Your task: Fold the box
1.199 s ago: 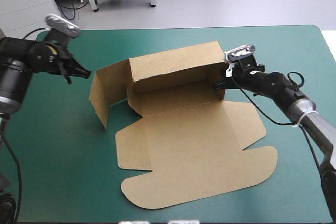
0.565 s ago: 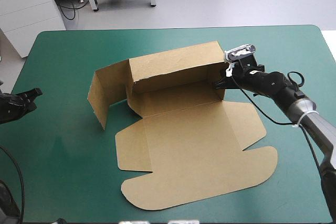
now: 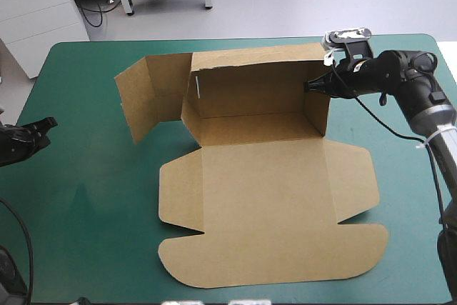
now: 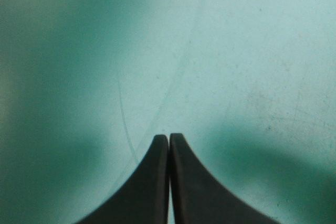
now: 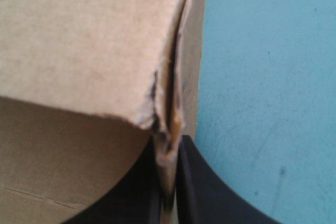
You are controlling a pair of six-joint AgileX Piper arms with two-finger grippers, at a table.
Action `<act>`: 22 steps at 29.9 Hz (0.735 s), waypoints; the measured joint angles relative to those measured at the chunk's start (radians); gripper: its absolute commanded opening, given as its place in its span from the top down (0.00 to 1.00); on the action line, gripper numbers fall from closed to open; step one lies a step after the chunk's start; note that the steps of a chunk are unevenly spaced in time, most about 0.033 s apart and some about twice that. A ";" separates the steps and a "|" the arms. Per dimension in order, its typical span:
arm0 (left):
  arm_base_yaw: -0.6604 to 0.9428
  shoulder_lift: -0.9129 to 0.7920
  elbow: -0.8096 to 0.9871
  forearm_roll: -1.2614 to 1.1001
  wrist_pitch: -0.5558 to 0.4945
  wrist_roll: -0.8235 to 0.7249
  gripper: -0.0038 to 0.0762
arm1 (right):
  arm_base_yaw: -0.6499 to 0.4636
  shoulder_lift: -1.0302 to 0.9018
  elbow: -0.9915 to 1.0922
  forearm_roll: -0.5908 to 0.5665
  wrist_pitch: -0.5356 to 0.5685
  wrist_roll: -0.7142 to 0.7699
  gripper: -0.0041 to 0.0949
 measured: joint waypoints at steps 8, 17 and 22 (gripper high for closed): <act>0.000 0.000 0.001 -0.041 0.011 0.000 0.99 | 0.000 0.001 -0.058 -0.005 0.270 0.101 0.98; 0.000 0.000 0.001 -0.060 0.048 0.003 0.99 | 0.000 0.060 -0.059 -0.008 0.344 0.111 0.98; 0.000 0.000 0.001 -0.087 0.058 0.003 0.99 | -0.001 0.127 -0.067 -0.014 0.329 0.117 0.98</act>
